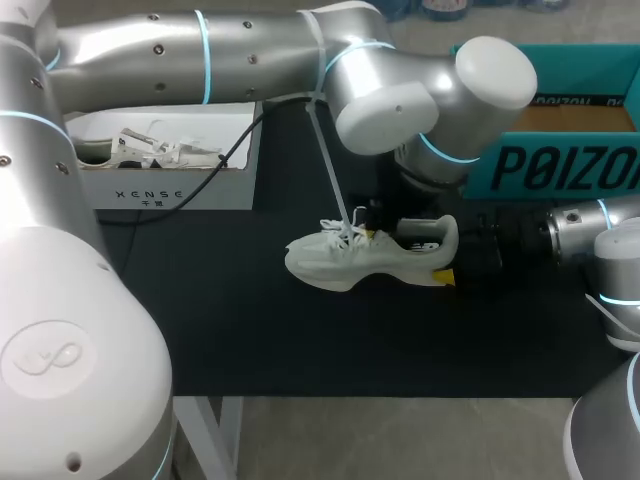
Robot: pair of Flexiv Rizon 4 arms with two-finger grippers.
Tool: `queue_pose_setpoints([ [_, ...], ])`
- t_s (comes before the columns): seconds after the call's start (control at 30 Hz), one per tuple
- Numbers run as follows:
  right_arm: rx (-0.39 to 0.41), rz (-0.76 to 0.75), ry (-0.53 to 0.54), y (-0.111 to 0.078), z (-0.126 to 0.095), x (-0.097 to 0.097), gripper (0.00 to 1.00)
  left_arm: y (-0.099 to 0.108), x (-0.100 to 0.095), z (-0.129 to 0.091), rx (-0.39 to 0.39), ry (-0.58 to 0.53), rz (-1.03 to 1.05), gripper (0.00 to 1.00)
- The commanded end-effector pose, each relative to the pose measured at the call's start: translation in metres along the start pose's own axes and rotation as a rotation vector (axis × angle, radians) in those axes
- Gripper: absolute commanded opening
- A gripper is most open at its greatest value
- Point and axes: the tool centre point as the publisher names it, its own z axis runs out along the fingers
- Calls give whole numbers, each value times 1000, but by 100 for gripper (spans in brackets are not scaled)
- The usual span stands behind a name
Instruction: Take the shoe out of the shoebox, open the shoe tongue, remove and reinsert the insole, then place the shoe into the shoebox
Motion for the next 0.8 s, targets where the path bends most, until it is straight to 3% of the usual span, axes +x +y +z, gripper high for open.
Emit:
queue_pose_setpoints([
  [0.03,2,0,-2,-5,3,0,0,1,-24,-6,13,24,-24,15],
  [0.4,2,0,-2,-5,3,0,0,-8,-64,4,-10,21,-110,23],
  [0.5,2,0,-2,-5,3,0,0,-8,-62,6,-26,28,-114,49],
  [0.57,2,0,-2,-5,3,0,0,-7,-57,5,-41,47,-115,93],
  [0.6,2,0,-2,-5,3,0,0,-6,-54,4,-52,60,-111,100],
  [0.77,2,0,-2,-5,3,0,0,-4,-39,3,-110,119,-100,100],
  [0.8,2,0,-2,-5,3,0,0,-4,-37,3,-125,137,-95,93],
])
